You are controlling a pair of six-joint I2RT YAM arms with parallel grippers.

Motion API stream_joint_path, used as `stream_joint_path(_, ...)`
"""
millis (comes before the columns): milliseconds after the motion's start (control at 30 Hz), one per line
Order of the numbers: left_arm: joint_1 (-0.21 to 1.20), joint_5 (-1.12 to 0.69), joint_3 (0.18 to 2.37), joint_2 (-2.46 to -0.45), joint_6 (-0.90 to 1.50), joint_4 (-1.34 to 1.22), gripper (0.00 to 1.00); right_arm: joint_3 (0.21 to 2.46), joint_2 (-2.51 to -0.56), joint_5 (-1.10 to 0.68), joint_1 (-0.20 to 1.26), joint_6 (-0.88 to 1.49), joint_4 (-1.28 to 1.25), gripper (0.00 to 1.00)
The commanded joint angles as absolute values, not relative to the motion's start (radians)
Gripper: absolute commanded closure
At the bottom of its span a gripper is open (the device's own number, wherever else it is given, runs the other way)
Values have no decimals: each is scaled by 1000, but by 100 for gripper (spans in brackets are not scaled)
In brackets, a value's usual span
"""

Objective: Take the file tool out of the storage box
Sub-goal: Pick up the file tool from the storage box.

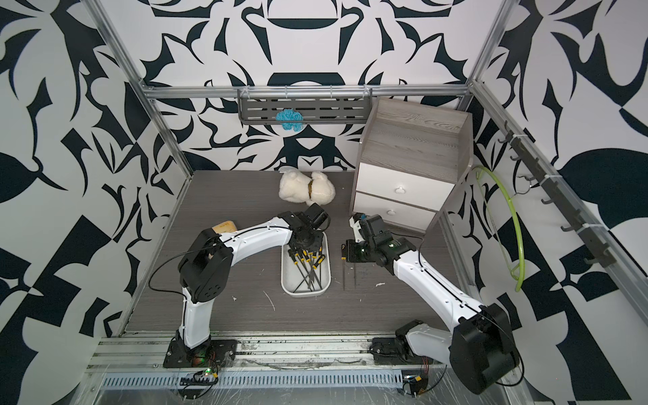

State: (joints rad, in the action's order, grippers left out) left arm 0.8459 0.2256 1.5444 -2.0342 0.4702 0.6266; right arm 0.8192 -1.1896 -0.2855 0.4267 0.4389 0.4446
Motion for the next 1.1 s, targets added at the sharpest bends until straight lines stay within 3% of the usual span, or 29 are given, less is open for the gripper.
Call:
stream_joint_path(0, 834, 265, 1559, -2066, 458, 670, 80, 810, -1170, -310, 423, 439, 409, 84)
stream_joint_path(100, 831, 247, 1544, -2072, 466, 640, 74, 809, -1169, -316, 423, 439, 409, 84)
stream_joint_path(200, 831, 259, 1574, -2106, 453, 648, 58, 800, -1169, -333, 423, 445, 397, 84)
stream_joint_path(233, 831, 267, 1588, -2121, 446, 654, 57, 794, -1169, -347, 423, 448, 387, 84)
stream_joint_path(500, 832, 272, 1619, -2164, 443, 682, 72, 788, -1184, -362, 423, 453, 372, 84)
stream_joint_path(700, 833, 260, 1617, -2172, 448, 685, 74, 785, -1187, -362, 423, 453, 370, 84)
stream_joint_path(800, 833, 255, 1615, -2180, 449, 684, 65, 786, -1193, -363, 423, 453, 367, 84)
stream_joint_path(1067, 832, 232, 1626, -2190, 451, 692, 72, 787, -1200, -367, 423, 453, 364, 84)
